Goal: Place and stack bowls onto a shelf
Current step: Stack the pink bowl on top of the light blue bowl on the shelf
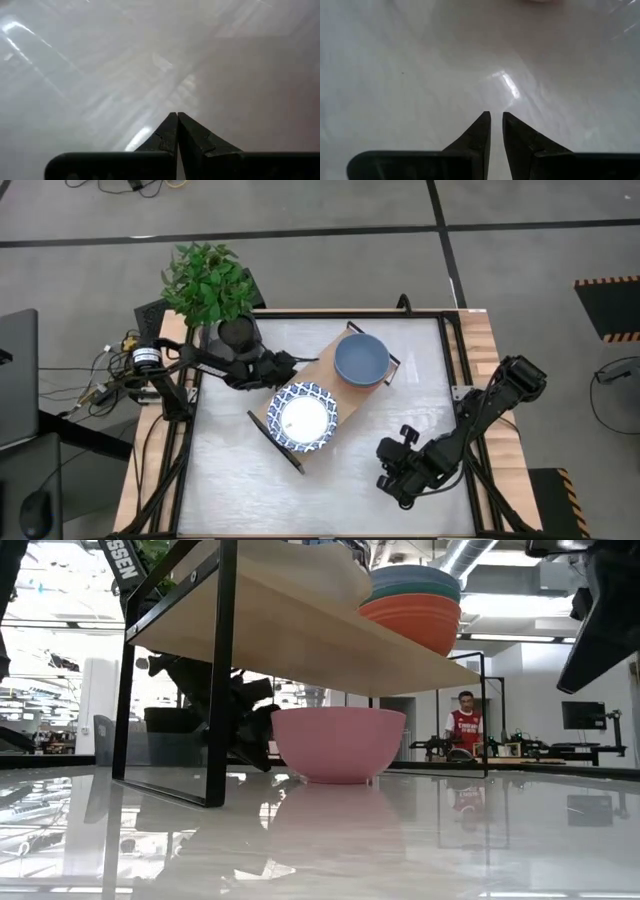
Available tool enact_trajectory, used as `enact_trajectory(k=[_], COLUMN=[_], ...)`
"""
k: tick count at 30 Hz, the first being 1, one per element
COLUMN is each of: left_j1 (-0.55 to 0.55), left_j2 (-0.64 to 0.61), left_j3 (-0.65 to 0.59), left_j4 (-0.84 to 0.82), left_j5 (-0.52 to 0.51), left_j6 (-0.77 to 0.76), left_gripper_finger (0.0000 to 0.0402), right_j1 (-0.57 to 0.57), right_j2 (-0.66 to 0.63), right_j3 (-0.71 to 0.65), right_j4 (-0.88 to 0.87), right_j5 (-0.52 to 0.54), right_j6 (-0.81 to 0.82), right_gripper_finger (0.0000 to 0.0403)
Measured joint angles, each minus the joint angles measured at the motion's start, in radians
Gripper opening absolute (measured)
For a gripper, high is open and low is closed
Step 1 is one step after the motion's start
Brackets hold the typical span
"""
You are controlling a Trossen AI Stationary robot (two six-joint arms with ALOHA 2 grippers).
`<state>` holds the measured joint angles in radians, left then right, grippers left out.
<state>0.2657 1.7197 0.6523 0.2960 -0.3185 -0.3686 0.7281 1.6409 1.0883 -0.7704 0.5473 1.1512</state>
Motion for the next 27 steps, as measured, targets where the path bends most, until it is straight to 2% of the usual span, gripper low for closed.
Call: enact_trajectory(k=[5,7,12,14,17,22,27], left_j1=[-0.015,-0.018,0.012,0.023,0.043,0.073,0.089], left_j2=[0.002,0.016,0.095,0.13,0.164,0.176,0.173], left_j3=[-0.002,-0.002,0.0,0.0,0.002,0.0,0.001], left_j4=[0.074,0.106,0.21,0.242,0.279,0.317,0.309], left_j5=[-0.018,0.011,0.263,0.33,0.399,0.532,0.571], left_j6=[0.041,0.049,0.009,-0.003,-0.044,-0.022,-0.024], left_gripper_finger=[0.0,0.0,0.0,0.0,0.0,0.0,0.0], right_j1=[-0.02,-0.032,-0.061,-0.072,-0.088,-0.12,-0.169], right_j2=[0.0,0.0,0.0,0.0,0.0,0.0,0.0], right_j3=[0.0,0.0,0.0,0.0,0.0,0.0,0.0], right_j4=[0.027,0.035,0.075,0.089,0.133,0.191,0.237], right_j5=[-0.005,-0.005,-0.005,-0.005,0.009,0.038,0.059], right_j6=[0.008,0.008,-0.015,-0.043,-0.135,-0.316,-0.549], right_gripper_finger=[0.0077,0.0077,0.0077,0.0077,0.0077,0.0077,0.0078])
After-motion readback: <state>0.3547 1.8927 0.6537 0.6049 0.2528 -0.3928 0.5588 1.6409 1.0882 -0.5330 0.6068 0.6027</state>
